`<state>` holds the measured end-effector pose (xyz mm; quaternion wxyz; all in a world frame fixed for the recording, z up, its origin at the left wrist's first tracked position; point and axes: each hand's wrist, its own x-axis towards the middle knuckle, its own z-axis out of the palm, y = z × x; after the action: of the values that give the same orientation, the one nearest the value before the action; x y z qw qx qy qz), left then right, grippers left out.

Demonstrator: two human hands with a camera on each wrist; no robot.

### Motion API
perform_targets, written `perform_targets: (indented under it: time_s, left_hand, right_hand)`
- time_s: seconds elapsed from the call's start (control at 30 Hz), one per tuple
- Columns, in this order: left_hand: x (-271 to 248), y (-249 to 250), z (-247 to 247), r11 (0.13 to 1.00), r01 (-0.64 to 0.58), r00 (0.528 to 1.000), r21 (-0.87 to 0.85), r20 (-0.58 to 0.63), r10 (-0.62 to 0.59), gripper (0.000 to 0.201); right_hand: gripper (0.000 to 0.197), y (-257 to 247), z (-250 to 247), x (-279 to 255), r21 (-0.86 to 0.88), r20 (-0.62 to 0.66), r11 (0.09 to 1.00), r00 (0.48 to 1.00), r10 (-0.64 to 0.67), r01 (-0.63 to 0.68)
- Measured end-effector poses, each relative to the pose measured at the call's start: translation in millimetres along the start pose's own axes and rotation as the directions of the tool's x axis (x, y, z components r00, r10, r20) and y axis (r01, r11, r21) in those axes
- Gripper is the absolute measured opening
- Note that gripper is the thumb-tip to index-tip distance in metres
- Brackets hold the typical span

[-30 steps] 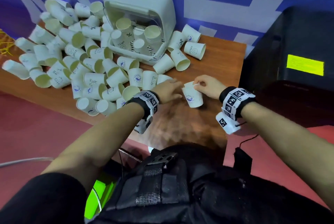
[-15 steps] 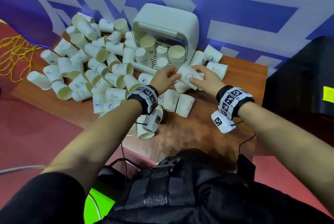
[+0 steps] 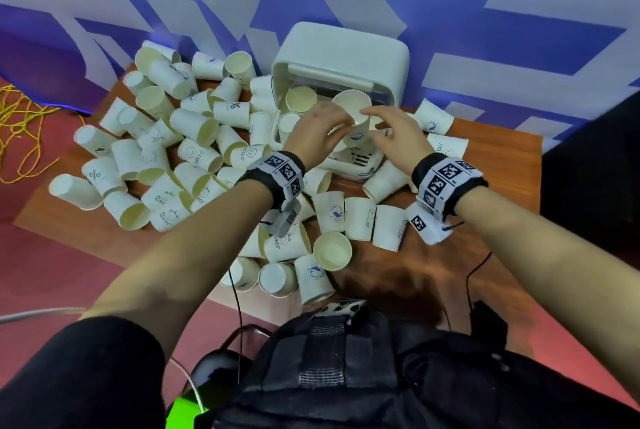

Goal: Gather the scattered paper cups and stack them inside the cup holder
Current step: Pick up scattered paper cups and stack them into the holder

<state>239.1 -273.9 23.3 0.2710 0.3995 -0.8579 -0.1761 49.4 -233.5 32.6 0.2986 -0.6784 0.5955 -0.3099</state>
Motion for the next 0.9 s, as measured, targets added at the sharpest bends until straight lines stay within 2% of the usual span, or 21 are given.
perform_targets:
  time_s: [0.1,0.2,0.47,0.6,0.7,0.9]
  left_hand:
    - [5.7,-12.9,0.7,0.998,-0.064,0.998,0.029,-0.023,0.065,0.025]
    - [9.9,-22.3,6.6,0.989,-0.136,0.99,0.057,-0.018,0.137,0.027]
    - [14.8,-47.9,34.1,0.972,-0.217,0.972,0.095,-0.073,0.224,0.022]
    - [22.2,-60.7,46.5,0.974,-0.205,0.977,0.091,-0.031,0.209,0.018]
    - [26.2,-63.5,53.3,0.968,-0.243,0.97,0.068,-0.017,0.244,0.013]
    - [31.9,-62.9,64.2,0.959,-0.279,0.958,0.053,-0.051,0.282,0.01]
  right_hand:
    - [0.023,-1.2,3.8,8.4,-0.066,-0.055,0.997,0.998,-0.033,0.03]
    - [0.018,5.1,8.4,10.9,-0.14,-0.082,0.99,0.996,-0.019,0.007]
    - [0.023,19.7,18.5,6.2,-0.372,-0.052,0.928,0.998,-0.035,0.013]
    - [0.028,24.7,17.1,6.3,-0.398,-0.039,0.917,0.999,0.015,-0.03]
    - [0.034,29.8,17.5,7.3,-0.4,-0.013,0.914,0.998,0.066,-0.066]
    - [0.036,41.3,27.5,6.0,-0.395,-0.035,0.918,0.998,-0.06,0.041]
